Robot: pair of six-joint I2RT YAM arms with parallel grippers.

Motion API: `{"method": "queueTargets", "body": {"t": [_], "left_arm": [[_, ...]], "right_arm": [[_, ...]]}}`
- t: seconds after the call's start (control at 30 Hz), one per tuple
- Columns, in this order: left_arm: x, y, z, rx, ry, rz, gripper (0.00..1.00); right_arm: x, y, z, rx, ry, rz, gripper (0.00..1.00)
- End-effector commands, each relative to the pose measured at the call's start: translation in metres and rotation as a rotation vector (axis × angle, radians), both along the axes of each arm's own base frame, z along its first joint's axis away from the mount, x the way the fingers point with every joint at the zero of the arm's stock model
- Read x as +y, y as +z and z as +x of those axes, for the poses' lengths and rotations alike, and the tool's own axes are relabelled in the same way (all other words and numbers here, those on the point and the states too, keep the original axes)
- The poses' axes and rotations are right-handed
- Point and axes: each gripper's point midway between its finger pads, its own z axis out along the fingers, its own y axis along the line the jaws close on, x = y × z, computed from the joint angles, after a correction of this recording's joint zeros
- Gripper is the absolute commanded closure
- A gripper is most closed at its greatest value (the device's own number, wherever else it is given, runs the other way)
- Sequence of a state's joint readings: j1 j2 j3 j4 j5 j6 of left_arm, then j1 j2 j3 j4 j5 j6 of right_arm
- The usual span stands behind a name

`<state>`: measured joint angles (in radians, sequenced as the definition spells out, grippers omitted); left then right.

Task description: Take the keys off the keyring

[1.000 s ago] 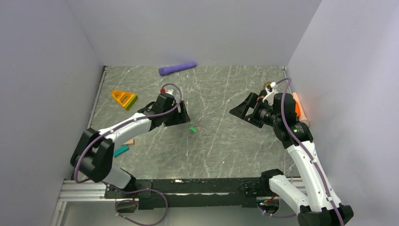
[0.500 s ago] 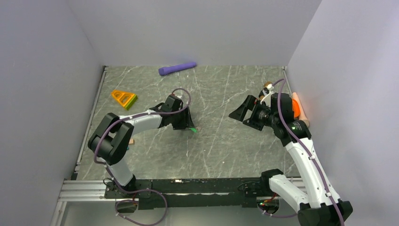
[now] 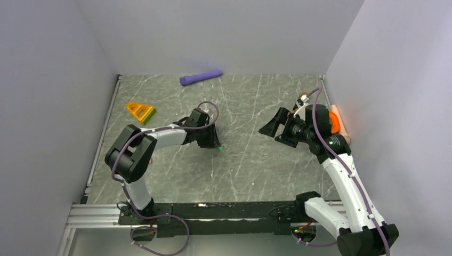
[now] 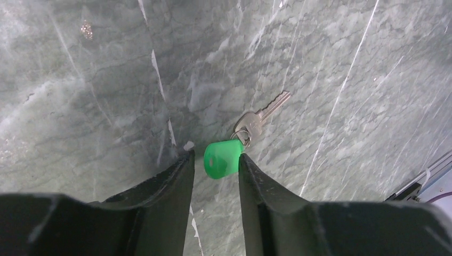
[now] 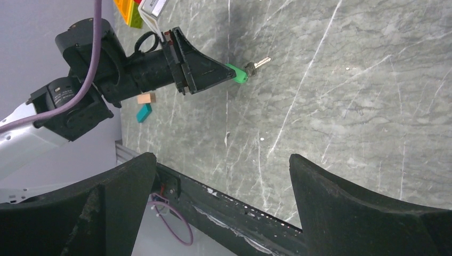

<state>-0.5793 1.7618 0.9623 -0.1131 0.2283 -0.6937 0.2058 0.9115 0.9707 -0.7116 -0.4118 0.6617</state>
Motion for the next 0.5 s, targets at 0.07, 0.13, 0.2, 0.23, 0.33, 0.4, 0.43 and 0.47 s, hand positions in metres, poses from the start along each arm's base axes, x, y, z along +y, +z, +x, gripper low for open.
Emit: {"method": "queueTargets", "body": {"t": [0.07, 0.13, 0.2, 0.23, 0.33, 0.4, 0.43, 0.47], "left_arm": [[-0.012, 0.008, 0.011, -0.034, -0.022, -0.025, 0.65], [-0.012, 0.006, 0.011, -0.034, -0.022, -0.022, 0.72], [-0.013, 0.007, 0.013, -0.038, -0.023, -0.027, 0.80], [-0.013, 0.008, 0.014, -0.042, -0.022, -0.026, 0.87], [-0.012, 0.018, 0.015, -0.053, -0.013, -0.025, 1.00], [-0.013, 0.035, 0.015, -0.085, -0.009, -0.037, 1.00], [-0.012, 0.045, 0.015, -0.106, -0.004, -0.039, 1.00], [-0.011, 0.056, 0.016, -0.127, 0.001, -0.043, 1.00]], "right_arm": [[0.002, 0.015, -0.001, -0.038, 0.017, 0.011, 0.00], [0.003, 0.015, -0.002, -0.036, 0.019, 0.012, 0.00], [0.002, 0.014, -0.004, -0.035, 0.022, 0.012, 0.00], [0.002, 0.014, -0.005, -0.033, 0.022, 0.011, 0.00], [0.002, 0.014, -0.006, -0.034, 0.025, 0.008, 0.00], [0.002, 0.016, -0.008, -0.039, 0.030, 0.005, 0.00], [0.001, 0.018, -0.008, -0.045, 0.032, 0.003, 0.00], [0.001, 0.020, -0.008, -0.051, 0.033, 0.003, 0.00]]}}
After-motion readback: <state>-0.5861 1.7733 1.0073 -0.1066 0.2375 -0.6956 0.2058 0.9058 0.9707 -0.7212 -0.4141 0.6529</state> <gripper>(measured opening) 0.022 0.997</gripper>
